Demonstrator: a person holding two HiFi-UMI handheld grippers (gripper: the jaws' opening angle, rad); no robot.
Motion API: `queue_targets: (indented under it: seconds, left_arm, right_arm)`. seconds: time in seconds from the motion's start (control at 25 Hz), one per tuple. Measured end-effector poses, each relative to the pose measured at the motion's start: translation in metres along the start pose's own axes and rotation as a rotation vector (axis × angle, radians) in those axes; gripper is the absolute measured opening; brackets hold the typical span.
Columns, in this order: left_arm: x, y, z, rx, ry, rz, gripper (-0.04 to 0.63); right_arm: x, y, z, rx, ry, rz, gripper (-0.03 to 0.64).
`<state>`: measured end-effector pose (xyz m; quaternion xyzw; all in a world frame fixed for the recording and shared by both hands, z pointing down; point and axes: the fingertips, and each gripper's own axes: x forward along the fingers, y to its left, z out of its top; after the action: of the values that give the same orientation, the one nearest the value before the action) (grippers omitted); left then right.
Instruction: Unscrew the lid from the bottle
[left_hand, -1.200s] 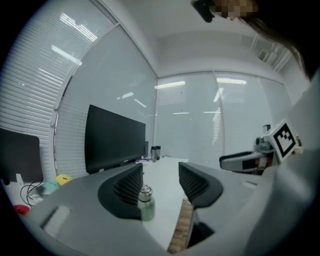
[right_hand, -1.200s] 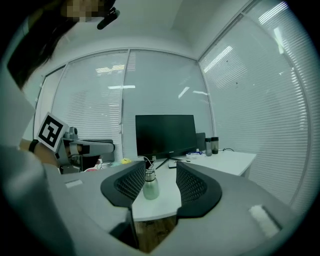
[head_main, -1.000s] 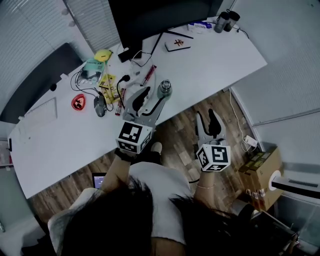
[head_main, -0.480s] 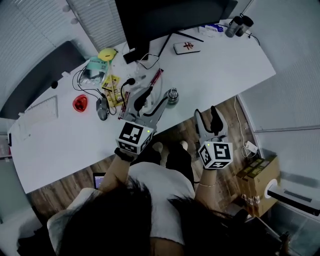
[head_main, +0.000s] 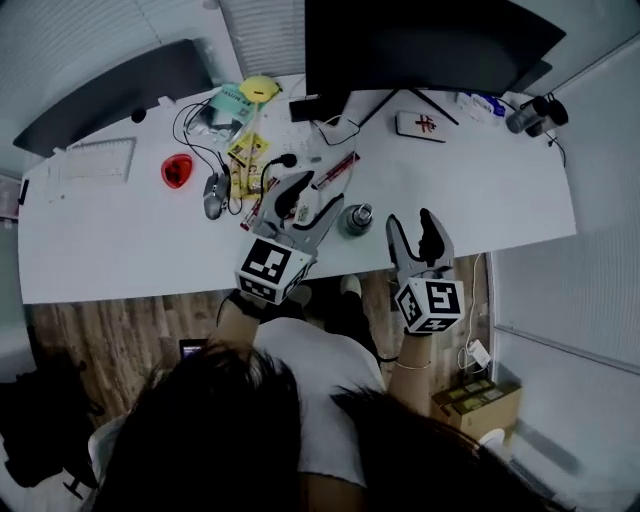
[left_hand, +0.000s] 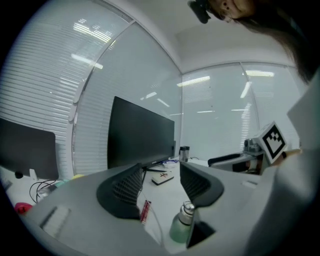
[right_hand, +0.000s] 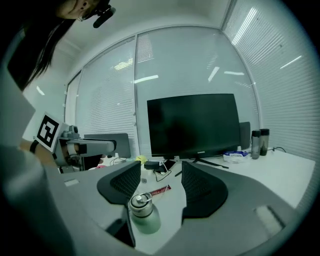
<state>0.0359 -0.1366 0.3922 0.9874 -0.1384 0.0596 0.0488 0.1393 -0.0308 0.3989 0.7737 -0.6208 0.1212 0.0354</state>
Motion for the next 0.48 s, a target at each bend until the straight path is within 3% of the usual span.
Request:
queue_targets:
  seconds: [0.48]
  left_arm:
    - [0.015,0.007,0.02,0.026,-0.079,0.339,0.258]
  right_arm:
    - [0.056,-0.028,0.028,-0.071,-0.016,0.358,0.23]
